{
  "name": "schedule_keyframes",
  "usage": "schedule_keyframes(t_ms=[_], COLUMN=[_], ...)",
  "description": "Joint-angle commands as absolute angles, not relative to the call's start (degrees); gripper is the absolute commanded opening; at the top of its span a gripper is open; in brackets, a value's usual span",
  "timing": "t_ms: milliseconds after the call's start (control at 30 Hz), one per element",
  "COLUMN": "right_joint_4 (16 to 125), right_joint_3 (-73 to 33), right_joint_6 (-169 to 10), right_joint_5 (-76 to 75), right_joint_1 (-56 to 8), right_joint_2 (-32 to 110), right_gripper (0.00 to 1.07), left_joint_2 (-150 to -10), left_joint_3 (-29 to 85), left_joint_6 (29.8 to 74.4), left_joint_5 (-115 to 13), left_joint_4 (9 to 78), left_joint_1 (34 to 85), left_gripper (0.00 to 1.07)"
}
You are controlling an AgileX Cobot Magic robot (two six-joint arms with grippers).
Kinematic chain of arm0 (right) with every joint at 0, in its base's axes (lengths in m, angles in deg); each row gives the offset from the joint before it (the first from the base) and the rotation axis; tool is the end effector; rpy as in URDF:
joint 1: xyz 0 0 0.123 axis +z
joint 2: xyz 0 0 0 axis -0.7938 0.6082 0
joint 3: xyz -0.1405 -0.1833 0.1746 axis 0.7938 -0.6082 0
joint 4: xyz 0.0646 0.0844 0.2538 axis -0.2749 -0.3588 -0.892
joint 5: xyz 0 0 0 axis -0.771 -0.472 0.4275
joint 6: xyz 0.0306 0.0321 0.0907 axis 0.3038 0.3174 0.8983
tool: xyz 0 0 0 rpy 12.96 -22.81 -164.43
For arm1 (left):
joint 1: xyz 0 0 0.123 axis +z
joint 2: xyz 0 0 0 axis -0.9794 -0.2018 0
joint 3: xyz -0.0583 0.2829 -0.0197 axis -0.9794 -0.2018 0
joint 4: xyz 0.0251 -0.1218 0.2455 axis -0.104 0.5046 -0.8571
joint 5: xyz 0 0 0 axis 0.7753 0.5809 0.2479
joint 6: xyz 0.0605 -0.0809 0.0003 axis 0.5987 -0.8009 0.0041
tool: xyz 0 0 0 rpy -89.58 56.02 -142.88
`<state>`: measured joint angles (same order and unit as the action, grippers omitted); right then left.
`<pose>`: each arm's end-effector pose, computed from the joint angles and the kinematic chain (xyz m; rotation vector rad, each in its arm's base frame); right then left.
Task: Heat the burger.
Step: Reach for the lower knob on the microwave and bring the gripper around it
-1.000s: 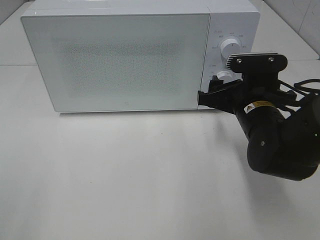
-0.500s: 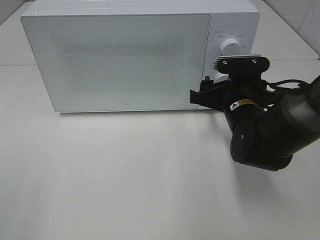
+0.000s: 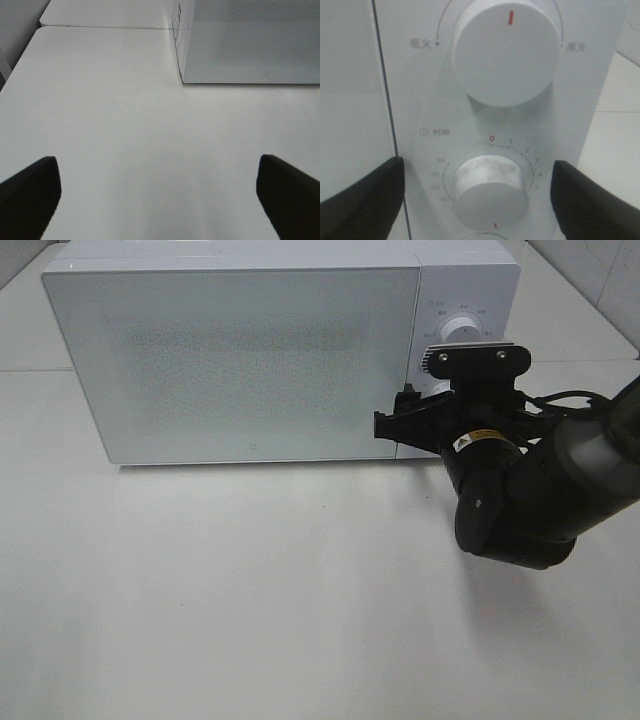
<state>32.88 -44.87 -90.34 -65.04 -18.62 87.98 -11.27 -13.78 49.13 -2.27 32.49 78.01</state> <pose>0.3328 0.1543 0.0993 -0.0207 1.6706 -0.0509 0.0203 -0.0058 0.2860 0.0227 2.0194 -0.0726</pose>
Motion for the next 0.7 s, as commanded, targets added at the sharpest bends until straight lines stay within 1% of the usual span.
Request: schedule_keyframes(t_ms=[33, 533, 700], right_joint_4=[34.1, 34.4, 34.2], right_joint_3=[-44.3, -43.1, -43.1], right_joint_6=[-90.1, -90.1, -90.2], right_joint_5=[-64.7, -65.4, -66.1], right_joint_1=[-19.0, -19.0, -18.9], right_joint_2=[87.8, 89.9, 89.8], right_gripper=[0.76, 0.76, 0.74], left_joint_2=[-9.8, -9.8, -9.8], left_joint_3=[-14.0, -14.0, -14.0], left_joint_6=[49.2, 49.2, 49.2], left_joint_5=[-2.6, -2.6, -2.6], left_joint_4=[32.9, 32.9, 32.9], left_joint_1=[78.0, 78.0, 78.0], left_gripper=[1.01, 1.01, 1.01])
